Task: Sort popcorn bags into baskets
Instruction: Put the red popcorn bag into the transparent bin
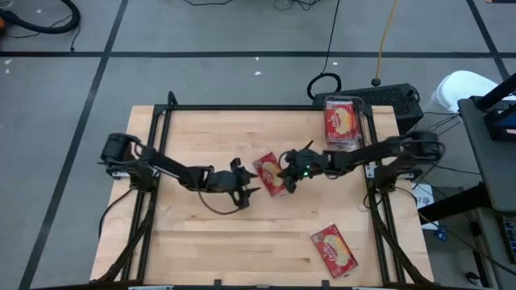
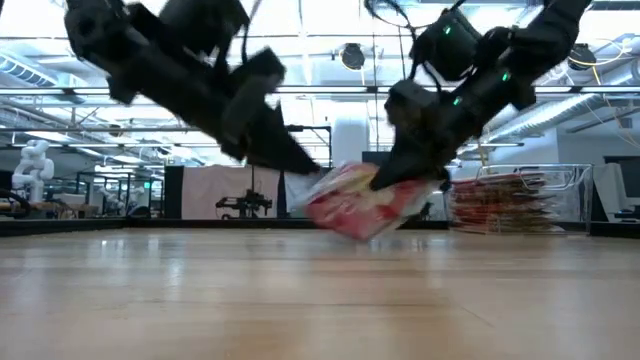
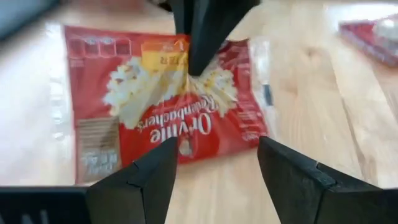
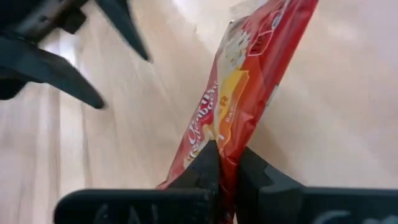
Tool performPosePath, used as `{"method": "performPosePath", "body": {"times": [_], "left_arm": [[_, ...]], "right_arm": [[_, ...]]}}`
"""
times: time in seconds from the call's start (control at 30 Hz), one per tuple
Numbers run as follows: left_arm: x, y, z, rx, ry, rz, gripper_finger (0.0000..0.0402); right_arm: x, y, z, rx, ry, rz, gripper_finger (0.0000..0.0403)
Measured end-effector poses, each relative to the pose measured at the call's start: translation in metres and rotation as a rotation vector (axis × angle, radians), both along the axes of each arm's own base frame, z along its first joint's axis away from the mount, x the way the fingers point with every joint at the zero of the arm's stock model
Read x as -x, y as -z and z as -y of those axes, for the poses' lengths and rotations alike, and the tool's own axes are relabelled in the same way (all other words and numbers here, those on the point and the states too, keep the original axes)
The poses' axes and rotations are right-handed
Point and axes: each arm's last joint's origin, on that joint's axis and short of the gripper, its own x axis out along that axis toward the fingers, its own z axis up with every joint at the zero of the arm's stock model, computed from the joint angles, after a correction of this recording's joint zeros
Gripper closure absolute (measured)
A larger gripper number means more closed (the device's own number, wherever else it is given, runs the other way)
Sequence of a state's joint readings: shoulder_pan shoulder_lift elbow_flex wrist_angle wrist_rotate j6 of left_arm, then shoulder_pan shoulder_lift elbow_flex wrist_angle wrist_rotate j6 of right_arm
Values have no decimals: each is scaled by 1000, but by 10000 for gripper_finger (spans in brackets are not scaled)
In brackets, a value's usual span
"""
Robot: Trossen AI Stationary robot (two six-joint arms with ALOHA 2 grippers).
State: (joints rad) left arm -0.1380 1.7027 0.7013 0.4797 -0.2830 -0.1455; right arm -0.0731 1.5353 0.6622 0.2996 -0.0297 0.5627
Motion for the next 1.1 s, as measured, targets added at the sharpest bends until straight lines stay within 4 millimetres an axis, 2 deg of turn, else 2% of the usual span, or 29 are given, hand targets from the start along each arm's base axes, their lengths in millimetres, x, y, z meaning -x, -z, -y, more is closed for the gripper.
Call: {"method": "performPosePath", "body": {"times": [0.17,0.37,0.47,0.6,0.77,0.93,1.1], "left_arm": [[5,-23,4,-118,-14,65,174],[5,-26,-1,-123,-30,69,174],[5,-25,-1,-105,-39,65,174],[6,-25,3,-99,-30,66,174],[6,-25,5,-98,-22,69,174],[6,-25,6,-95,-20,71,174],[6,-25,6,-89,-23,73,174]], "right_arm": [[28,-42,10,81,19,23,397],[78,-86,27,278,215,24,398],[107,-100,32,373,363,-8,398],[139,-110,38,436,505,-39,398],[168,-115,45,446,607,-71,398],[186,-114,54,437,673,-132,398],[196,-110,64,391,712,-183,397]]}}
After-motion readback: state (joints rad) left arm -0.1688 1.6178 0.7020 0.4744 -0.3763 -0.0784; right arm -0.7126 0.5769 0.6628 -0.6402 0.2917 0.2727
